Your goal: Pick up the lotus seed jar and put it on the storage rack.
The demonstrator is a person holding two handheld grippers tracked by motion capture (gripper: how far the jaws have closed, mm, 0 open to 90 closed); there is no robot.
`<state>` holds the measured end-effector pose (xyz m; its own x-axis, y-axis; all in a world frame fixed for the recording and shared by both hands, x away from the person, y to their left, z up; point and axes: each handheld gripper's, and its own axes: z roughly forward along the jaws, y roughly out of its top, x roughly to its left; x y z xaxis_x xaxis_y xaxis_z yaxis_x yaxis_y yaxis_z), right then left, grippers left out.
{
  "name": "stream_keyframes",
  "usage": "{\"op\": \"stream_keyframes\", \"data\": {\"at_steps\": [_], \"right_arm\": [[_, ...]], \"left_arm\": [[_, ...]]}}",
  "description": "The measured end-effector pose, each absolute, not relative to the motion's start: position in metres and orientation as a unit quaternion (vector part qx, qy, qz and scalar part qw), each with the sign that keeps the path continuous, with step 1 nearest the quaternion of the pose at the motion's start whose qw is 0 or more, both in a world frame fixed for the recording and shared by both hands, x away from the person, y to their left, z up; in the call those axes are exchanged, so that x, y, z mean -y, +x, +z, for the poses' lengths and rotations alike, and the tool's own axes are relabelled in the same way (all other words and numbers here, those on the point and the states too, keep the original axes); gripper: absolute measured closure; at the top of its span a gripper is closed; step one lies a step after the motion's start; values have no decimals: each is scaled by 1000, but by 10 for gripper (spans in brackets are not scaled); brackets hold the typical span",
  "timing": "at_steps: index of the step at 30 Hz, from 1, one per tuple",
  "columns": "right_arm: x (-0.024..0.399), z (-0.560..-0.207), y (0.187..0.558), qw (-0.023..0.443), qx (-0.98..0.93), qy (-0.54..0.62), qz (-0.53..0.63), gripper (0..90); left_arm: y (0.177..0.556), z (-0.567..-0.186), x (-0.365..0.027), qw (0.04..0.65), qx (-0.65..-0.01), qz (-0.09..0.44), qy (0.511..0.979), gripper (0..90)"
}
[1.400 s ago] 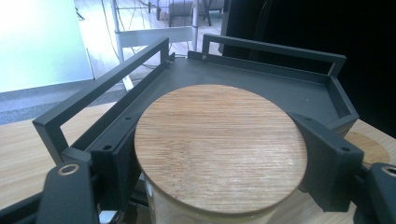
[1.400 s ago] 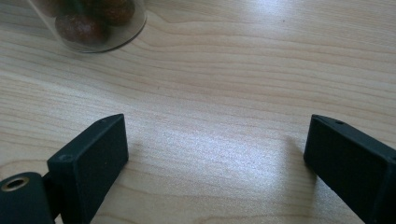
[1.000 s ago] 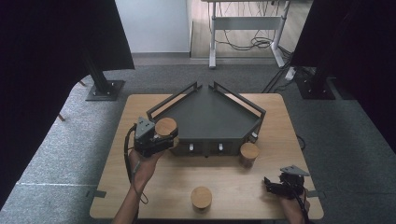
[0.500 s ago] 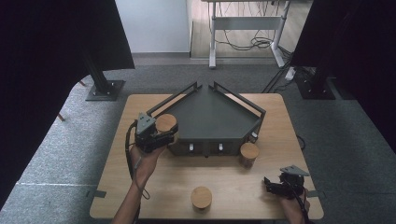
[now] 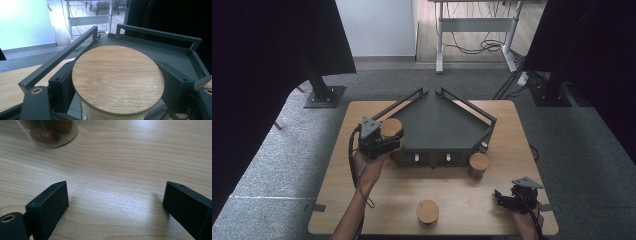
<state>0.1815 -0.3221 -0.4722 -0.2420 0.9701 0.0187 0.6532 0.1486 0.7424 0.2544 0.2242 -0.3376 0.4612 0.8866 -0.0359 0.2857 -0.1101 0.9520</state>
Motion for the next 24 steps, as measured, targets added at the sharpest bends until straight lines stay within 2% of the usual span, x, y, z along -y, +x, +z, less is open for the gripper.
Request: {"op": "stream_keyframes", "data": {"at_steps": [24], "right_arm": [[322, -472, 182, 243, -718, 565, 325, 57]], "left_arm": [[275, -338, -211, 515, -432, 297, 678, 238]]}}
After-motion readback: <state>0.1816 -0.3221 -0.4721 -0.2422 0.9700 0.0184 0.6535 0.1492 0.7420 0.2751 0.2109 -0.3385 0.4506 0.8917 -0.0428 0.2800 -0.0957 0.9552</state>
